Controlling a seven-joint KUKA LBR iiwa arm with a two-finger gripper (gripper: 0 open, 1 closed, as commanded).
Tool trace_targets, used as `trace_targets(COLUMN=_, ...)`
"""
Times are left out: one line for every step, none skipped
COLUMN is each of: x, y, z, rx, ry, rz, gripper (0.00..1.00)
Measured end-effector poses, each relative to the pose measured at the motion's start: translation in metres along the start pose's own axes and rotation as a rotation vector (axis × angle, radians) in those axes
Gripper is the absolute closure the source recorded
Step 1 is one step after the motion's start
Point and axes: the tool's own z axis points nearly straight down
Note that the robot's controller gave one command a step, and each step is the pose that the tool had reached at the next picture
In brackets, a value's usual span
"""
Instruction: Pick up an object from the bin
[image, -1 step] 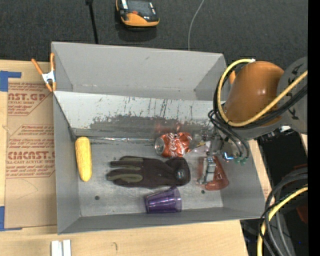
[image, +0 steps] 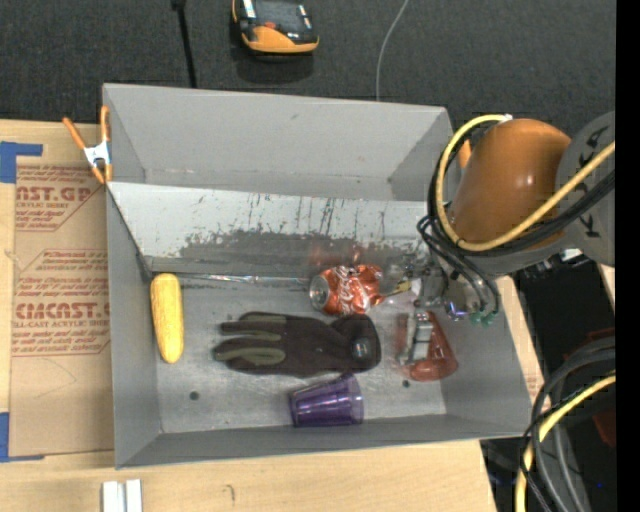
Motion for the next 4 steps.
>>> trace_targets(x=-0.002, y=0.008, z=0.041, rx=0.000, ry=-0.005, rz=-0.082, gripper=0.00)
trace_targets(x=0.007, y=0.016, z=0.088, rx=-0.001, ry=-0.001, rz=-0.106, gripper=0.00)
trace_targets(x=0.004, y=0.034, z=0.133, rx=-0.001, ry=-0.004, rz=-0.307, gripper=1.00)
trace_targets(x=0.004, y=0.034, z=0.133, rx=-0.001, ry=-0.004, rz=-0.307, gripper=1.00)
